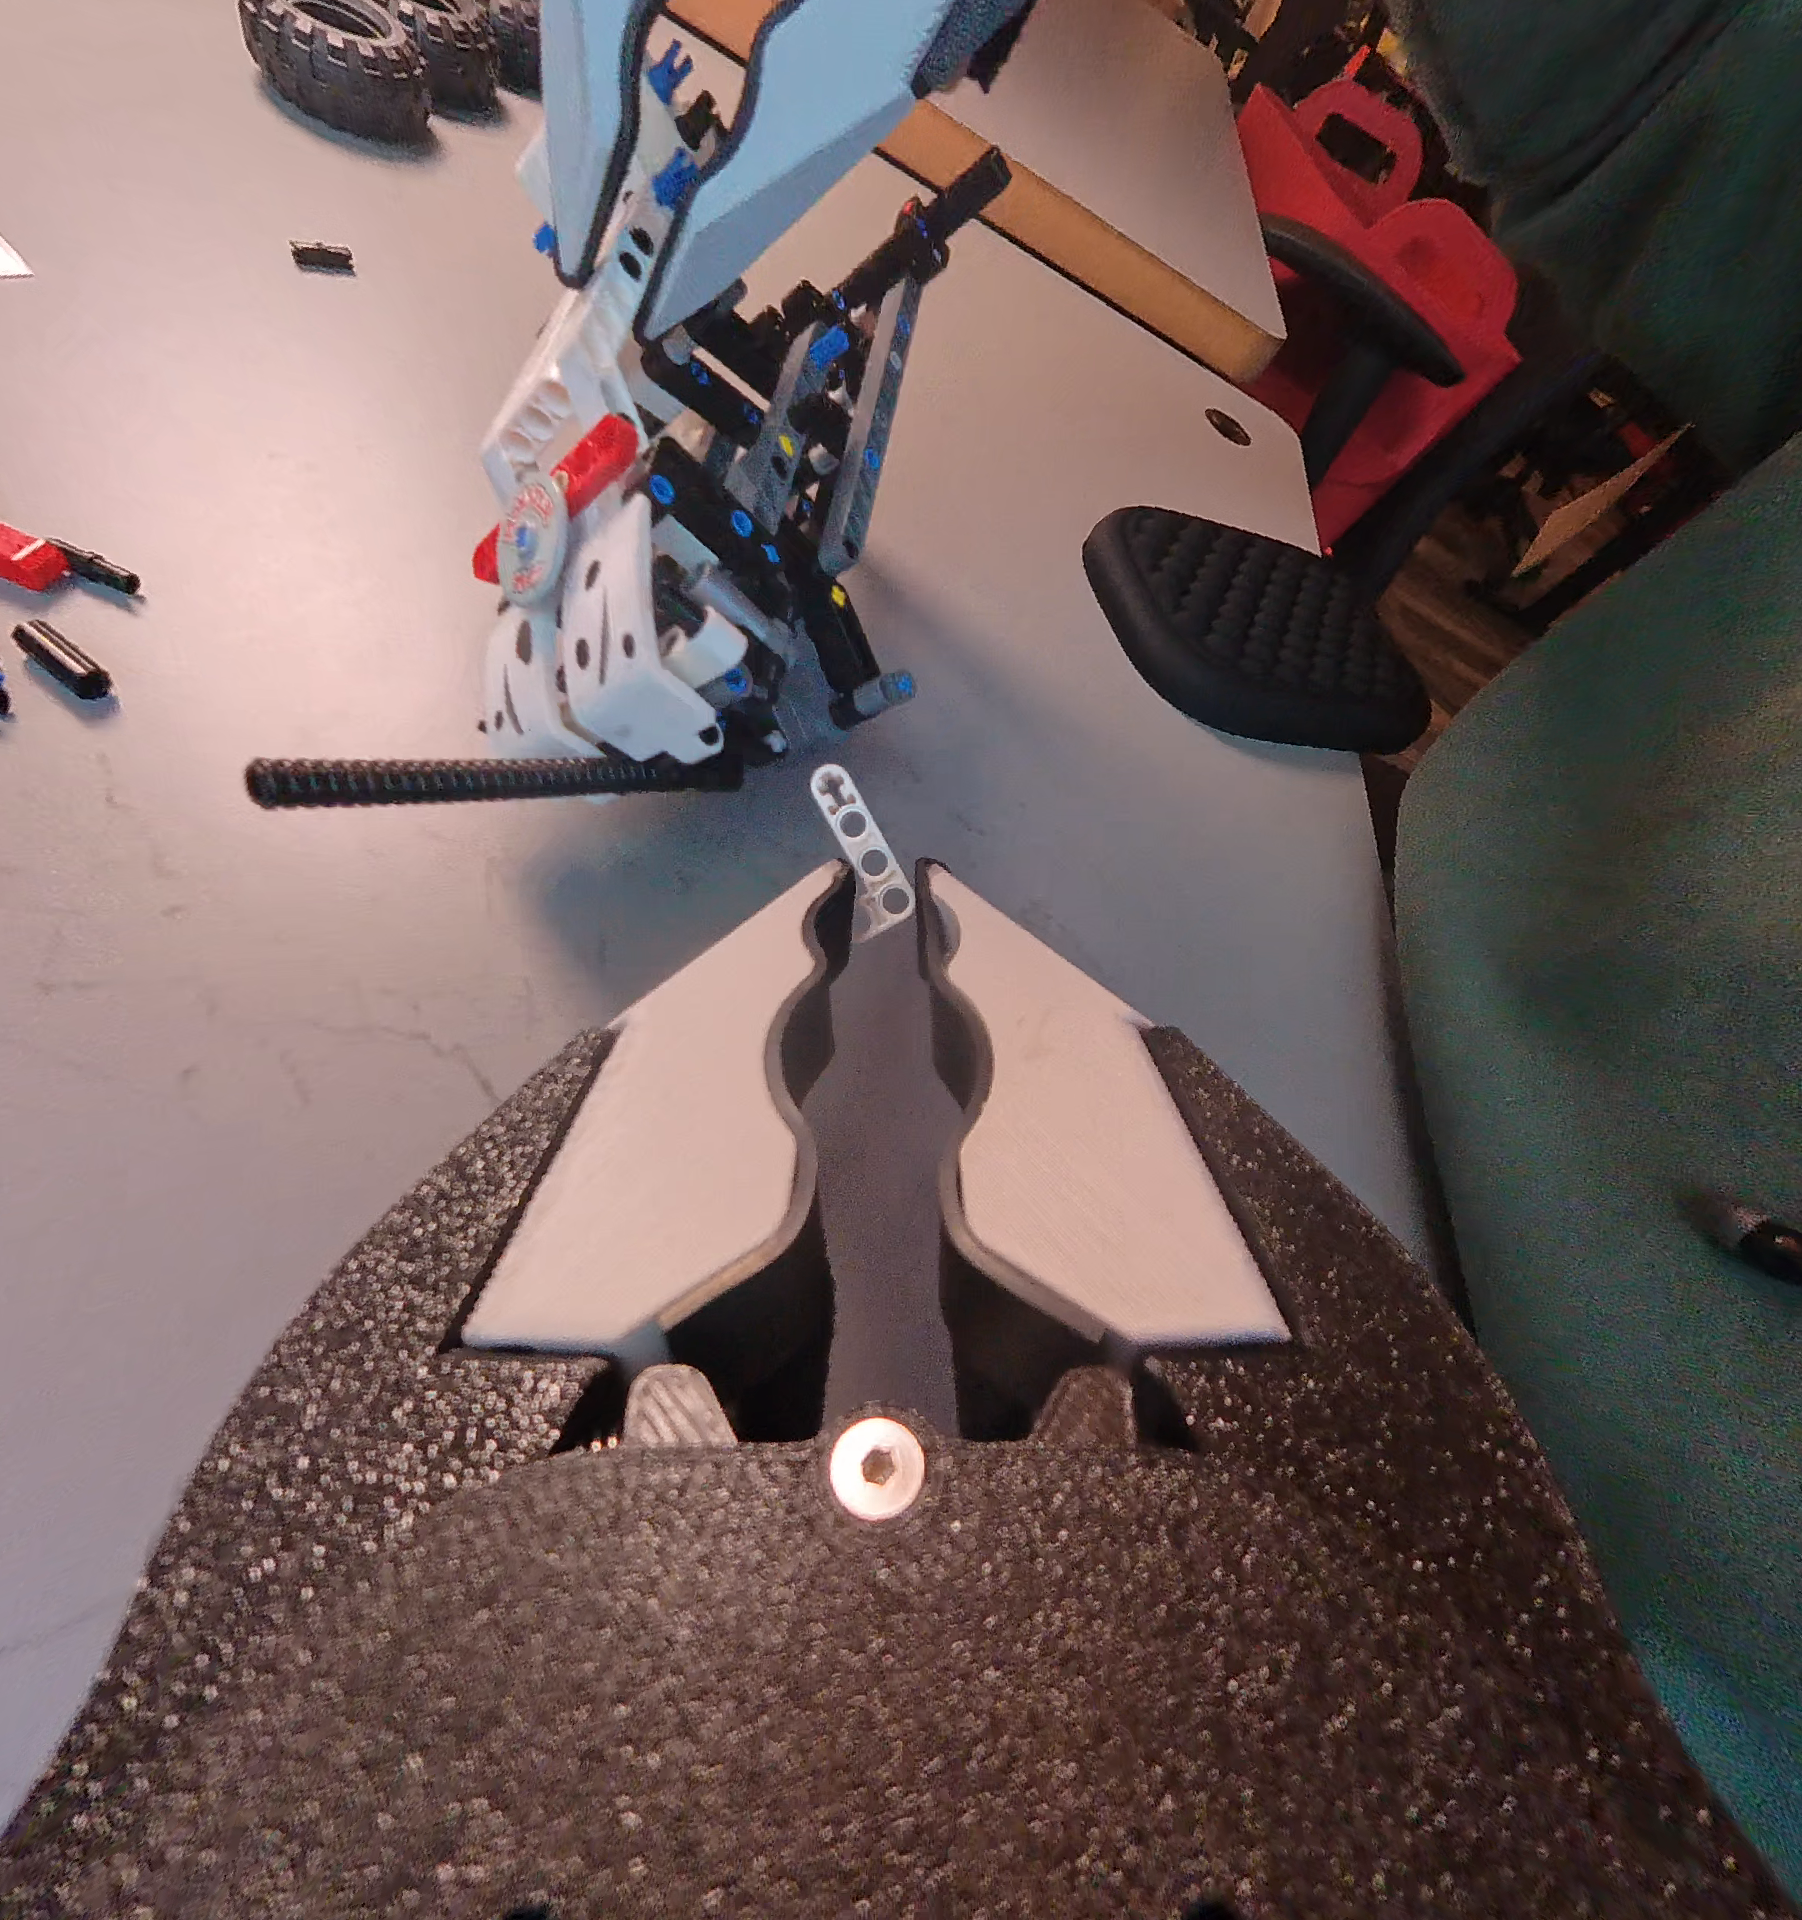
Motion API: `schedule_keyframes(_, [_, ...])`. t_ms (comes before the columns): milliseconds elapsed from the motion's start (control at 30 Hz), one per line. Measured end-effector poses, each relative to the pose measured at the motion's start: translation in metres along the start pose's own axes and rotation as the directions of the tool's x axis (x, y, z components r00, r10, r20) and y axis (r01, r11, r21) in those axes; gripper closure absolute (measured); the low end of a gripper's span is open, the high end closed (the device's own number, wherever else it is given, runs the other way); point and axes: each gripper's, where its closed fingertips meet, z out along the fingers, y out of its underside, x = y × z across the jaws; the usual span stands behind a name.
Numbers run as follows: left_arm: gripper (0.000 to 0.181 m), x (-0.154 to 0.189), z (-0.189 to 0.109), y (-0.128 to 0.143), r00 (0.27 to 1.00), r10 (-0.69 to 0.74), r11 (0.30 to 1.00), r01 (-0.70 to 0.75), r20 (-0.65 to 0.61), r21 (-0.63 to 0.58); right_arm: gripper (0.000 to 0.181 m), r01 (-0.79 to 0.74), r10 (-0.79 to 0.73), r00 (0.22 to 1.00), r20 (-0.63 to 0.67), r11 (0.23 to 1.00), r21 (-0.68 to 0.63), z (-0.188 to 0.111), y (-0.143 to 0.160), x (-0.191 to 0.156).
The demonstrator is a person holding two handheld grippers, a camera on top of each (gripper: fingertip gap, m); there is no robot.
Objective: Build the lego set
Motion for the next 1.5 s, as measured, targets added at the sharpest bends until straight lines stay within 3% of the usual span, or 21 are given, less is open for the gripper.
schedule_keyframes(267, [0.17, 0.002, 0.001, 0.001, 1.0, -0.001, 1.0, 0.001, -0.018, -0.004, 0.172, -0.024, 0.025, 1.0, -0.011, 0.995, 0.092, -0.001, -0.011, -0.004])
schedule_keyframes(533, [0.17, 0.005, 0.0, 0.001, 1.0, 0.011, 1.0, -0.011, -0.029, -0.007, 0.171, -0.202, 0.191, 0.974, 0.119, 0.976, 0.08, 0.006, -0.005, 0.0])
schedule_keyframes(867, [0.17, 0.007, 0.001, 0.0, 0.999, 0.026, 1.0, -0.026, -0.034, 0.0, 0.171, -0.161, 0.156, 0.984, 0.091, 0.986, 0.051, 0.003, -0.019, -0.004])
schedule_keyframes(1000, [0.17, 0.012, -0.001, -0.007, 0.997, 0.065, 0.997, -0.063, -0.045, 0.039, 0.171, -0.126, 0.122, 0.992, 0.046, 0.984, 0.125, 0.004, -0.025, -0.008])
schedule_keyframes(1233, [0.17, 0.018, -0.006, -0.016, 0.993, 0.1, 0.991, -0.094, -0.063, 0.093, 0.172, -0.02, 0.061, 0.987, -0.15, 0.966, 0.256, 0.004, -0.036, -0.015])
schedule_keyframes(1300, [0.17, 0.018, -0.004, -0.015, 0.993, 0.098, 0.992, -0.092, -0.065, 0.085, 0.172, -0.059, 0.094, 0.988, -0.122, 0.963, 0.264, 0.005, -0.036, -0.015])
schedule_keyframes(1400, [0.17, 0.022, -0.004, -0.015, 0.991, 0.106, 0.991, -0.099, -0.083, 0.09, 0.172, -0.168, 0.168, 0.986, 0.021, 0.954, 0.248, 0.009, -0.034, -0.019])
schedule_keyframes(1500, [0.17, 0.037, -0.014, -0.026, 0.979, 0.106, 0.985, -0.078, -0.175, 0.157, 0.172, -0.23, 0.196, 0.966, 0.166, 0.947, 0.224, 0.018, -0.035, -0.03])
